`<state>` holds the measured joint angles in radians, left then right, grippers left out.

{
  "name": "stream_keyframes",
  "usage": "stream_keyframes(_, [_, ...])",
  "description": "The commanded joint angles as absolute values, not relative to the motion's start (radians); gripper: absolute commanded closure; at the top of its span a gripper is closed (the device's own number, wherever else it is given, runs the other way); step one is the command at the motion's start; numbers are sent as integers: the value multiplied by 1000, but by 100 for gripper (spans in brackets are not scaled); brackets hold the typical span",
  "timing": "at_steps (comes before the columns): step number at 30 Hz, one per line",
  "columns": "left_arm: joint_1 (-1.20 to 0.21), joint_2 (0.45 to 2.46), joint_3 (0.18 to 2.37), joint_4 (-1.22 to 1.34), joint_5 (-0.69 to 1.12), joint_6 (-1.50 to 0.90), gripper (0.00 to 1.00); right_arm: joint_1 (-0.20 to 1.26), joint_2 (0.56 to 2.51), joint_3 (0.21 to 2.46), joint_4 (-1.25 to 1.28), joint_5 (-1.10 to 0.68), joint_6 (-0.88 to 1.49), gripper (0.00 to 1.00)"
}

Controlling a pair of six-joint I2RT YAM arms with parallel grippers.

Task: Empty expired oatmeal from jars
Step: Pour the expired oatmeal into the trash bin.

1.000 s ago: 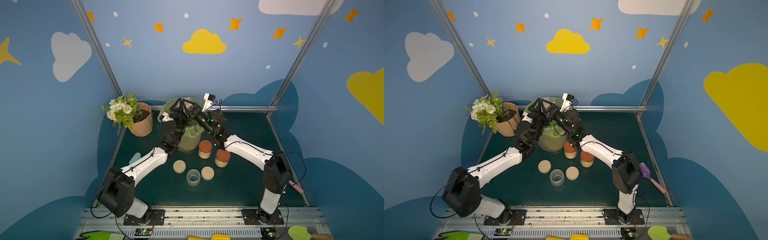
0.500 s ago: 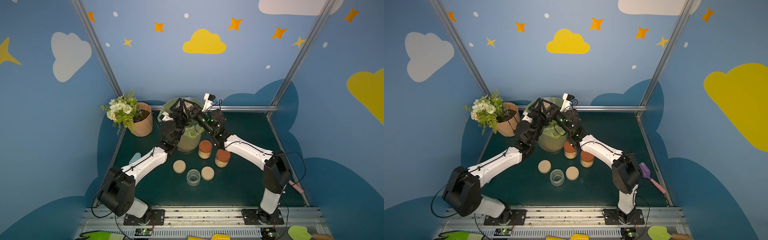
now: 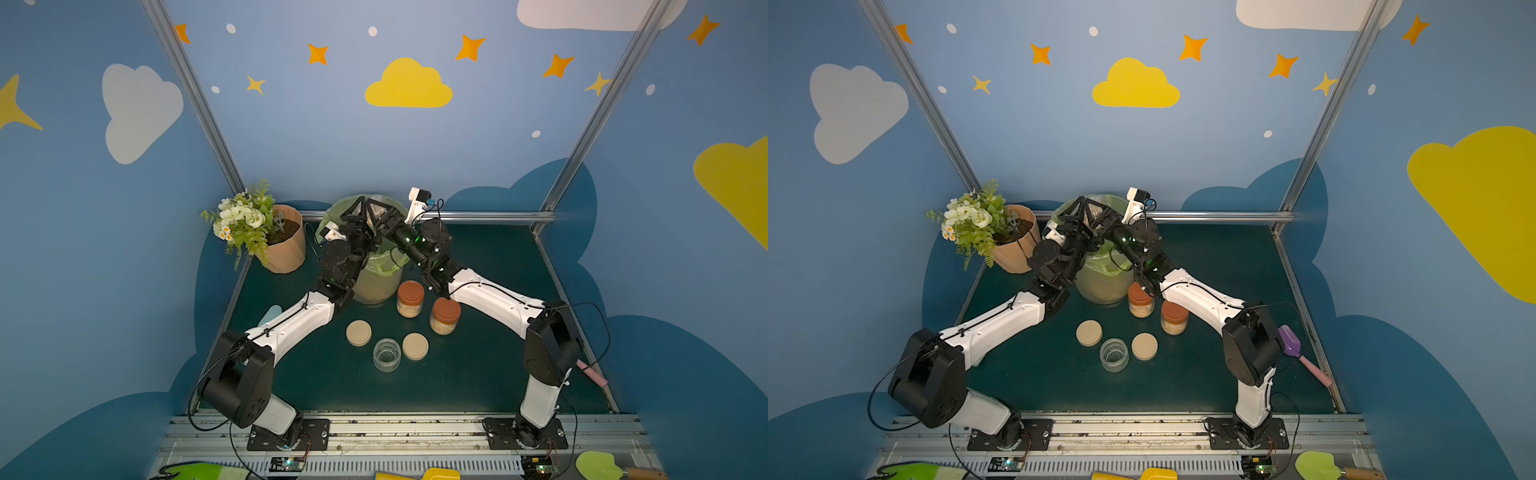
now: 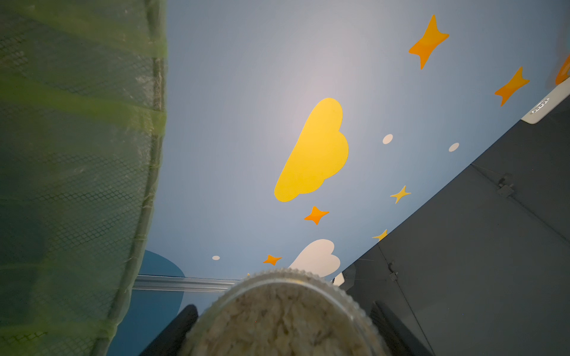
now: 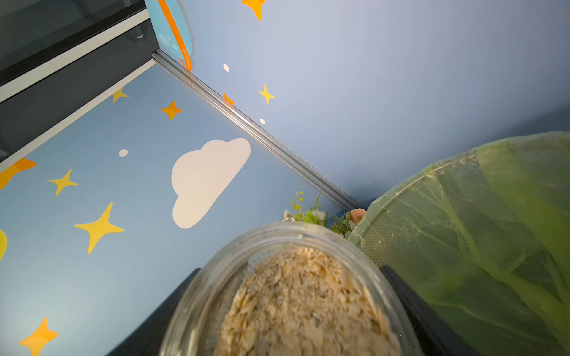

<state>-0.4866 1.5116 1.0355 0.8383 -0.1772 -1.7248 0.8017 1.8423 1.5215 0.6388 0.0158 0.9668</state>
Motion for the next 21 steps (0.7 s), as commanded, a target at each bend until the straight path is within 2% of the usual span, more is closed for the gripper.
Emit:
stream_keyframes(1, [-465,1526,1053,872,-170,-1652,86,820,1844,1522,633,-43,984,18])
stream_keyframes(9, [-438,1532,1055,889,-153,-1651,86,814,1841,1527,591,-28,976,11])
stream_keyframes(21, [-396,1532,1051,905,-128,-1651,88,799,1829,1516,531,0,991,10])
